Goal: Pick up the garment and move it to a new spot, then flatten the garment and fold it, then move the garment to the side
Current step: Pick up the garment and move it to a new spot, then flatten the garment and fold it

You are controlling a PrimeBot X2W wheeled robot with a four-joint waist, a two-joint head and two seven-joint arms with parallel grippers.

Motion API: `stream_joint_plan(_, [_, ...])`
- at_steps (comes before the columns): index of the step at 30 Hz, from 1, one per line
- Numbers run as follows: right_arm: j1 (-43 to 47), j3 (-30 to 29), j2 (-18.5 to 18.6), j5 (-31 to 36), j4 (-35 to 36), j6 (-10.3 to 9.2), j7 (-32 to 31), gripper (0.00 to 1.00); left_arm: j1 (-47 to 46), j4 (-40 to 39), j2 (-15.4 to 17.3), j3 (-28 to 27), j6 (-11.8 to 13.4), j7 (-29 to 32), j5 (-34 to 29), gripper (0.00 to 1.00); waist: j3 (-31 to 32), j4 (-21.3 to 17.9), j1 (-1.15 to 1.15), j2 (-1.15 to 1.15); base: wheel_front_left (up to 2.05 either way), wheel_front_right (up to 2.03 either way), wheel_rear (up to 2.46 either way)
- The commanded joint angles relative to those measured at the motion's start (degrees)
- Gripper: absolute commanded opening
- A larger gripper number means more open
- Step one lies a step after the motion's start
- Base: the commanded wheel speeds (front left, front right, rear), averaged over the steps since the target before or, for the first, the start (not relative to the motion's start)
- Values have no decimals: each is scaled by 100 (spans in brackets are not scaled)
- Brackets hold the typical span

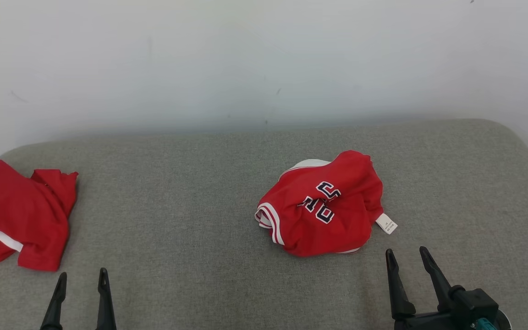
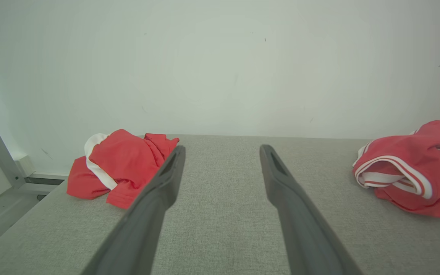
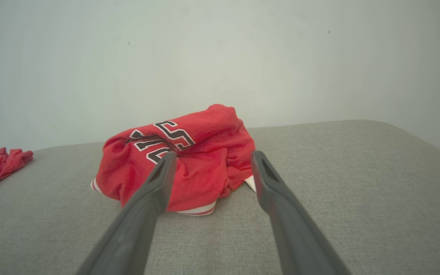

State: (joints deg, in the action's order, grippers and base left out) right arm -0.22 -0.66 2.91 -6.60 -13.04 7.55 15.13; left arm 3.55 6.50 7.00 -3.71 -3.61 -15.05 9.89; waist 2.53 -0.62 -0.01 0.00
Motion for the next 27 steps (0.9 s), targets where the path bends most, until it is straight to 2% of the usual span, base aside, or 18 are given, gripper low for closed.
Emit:
stream_joint_plan(1, [50, 26, -5, 4, 28, -12, 3, 100, 94, -43, -38, -24, -40, -19, -50, 100, 2, 6, 1, 0, 0, 0, 0])
stream_joint_plan(27, [18, 86, -5, 90, 46, -12, 3, 100, -17, 30, -199, -202, -259, -19, -284, 100, -17, 15, 1, 0, 0, 0, 0])
